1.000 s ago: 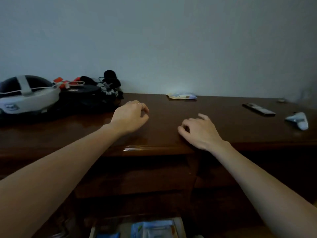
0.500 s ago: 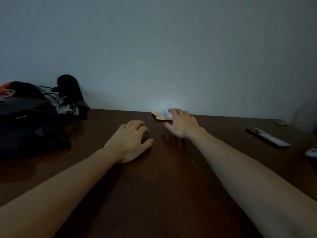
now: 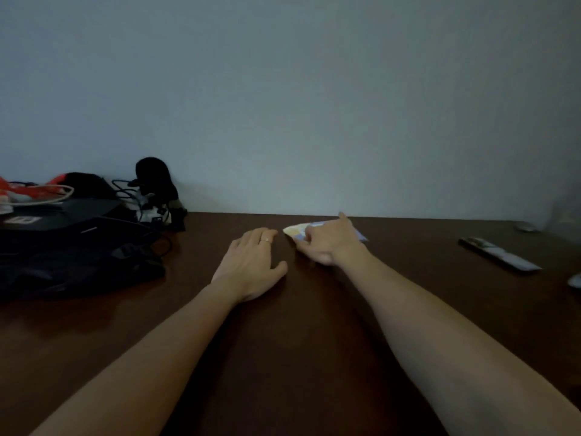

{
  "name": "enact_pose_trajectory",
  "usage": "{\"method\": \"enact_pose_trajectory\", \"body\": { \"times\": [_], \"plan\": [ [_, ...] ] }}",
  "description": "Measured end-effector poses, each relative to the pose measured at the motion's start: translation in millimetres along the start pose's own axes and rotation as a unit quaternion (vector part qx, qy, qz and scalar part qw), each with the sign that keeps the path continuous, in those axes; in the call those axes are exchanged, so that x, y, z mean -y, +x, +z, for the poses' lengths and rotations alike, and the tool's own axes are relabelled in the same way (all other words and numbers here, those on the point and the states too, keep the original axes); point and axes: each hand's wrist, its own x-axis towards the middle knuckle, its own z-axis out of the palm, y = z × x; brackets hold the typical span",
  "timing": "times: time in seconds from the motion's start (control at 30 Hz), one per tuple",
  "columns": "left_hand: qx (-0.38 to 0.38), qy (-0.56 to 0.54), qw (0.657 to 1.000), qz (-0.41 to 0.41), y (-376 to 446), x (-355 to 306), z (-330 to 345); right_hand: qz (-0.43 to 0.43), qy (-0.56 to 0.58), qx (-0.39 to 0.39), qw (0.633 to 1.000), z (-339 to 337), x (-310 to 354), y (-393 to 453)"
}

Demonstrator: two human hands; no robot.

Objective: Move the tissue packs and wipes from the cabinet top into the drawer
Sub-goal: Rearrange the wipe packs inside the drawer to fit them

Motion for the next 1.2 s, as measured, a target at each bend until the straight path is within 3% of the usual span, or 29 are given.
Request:
{"method": "enact_pose_trajectory", "body": {
  "times": [0.17,0.23,0.3,0.4,0.47,0.5,0.53,0.6,0.63,0.67,0.77,0.87,0.93,1.0,1.07,1.2],
  "plan": [
    [-0.008,-0.011,0.999,0.031,-61,-20,-21,-0.097,0.026,-0.113,0.989,-31,20,-119],
    [-0.03,-0.032,0.998,0.041,-95,-29,-32,-0.135,0.064,-0.112,0.982,-49,26,-166],
    [-0.043,-0.092,0.994,0.039,-133,-40,-44,-0.137,0.181,-0.098,0.969,-67,32,-215],
    [-0.053,-0.249,0.967,0.018,-200,-64,-73,-0.104,0.383,-0.122,0.91,-80,45,-293],
    [-0.1,-0.329,0.938,0.033,-249,-83,-87,-0.09,0.518,-0.141,0.839,-83,59,-345],
    [-0.124,-0.361,0.923,0.044,-272,-92,-92,-0.073,0.609,-0.154,0.775,-83,65,-367],
    [-0.133,-0.391,0.91,0.043,-295,-101,-93,-0.049,0.709,-0.151,0.687,-82,71,-386],
    [-0.103,-0.431,0.896,0.005,-338,-115,-91,-0.012,0.838,-0.103,0.536,-78,82,-418],
    [-0.073,-0.435,0.897,-0.024,-357,-119,-85,-0.001,0.856,-0.077,0.512,-73,88,-432],
    [-0.041,-0.444,0.893,-0.055,-376,-120,-78,0.01,0.86,-0.058,0.507,-65,95,-444],
    [0.045,-0.498,0.854,-0.146,-425,-109,-51,0.089,0.832,-0.055,0.544,-30,106,-474],
    [0.05,-0.539,0.813,-0.217,-456,-86,-30,0.142,0.795,-0.015,0.59,17,108,-491],
    [0.053,-0.535,0.805,-0.251,-467,-70,-20,0.13,0.76,0.046,0.635,44,114,-499],
    [0.088,-0.523,0.799,-0.282,-475,-55,-9,0.086,0.689,0.067,0.716,65,124,-505],
    [0.16,-0.5,0.794,-0.306,-481,-42,7,-0.011,0.605,0.066,0.793,81,136,-511],
    [0.273,-0.482,0.748,-0.366,-503,-23,59,-0.22,0.469,0.237,0.822,123,180,-523]
  ]
}}
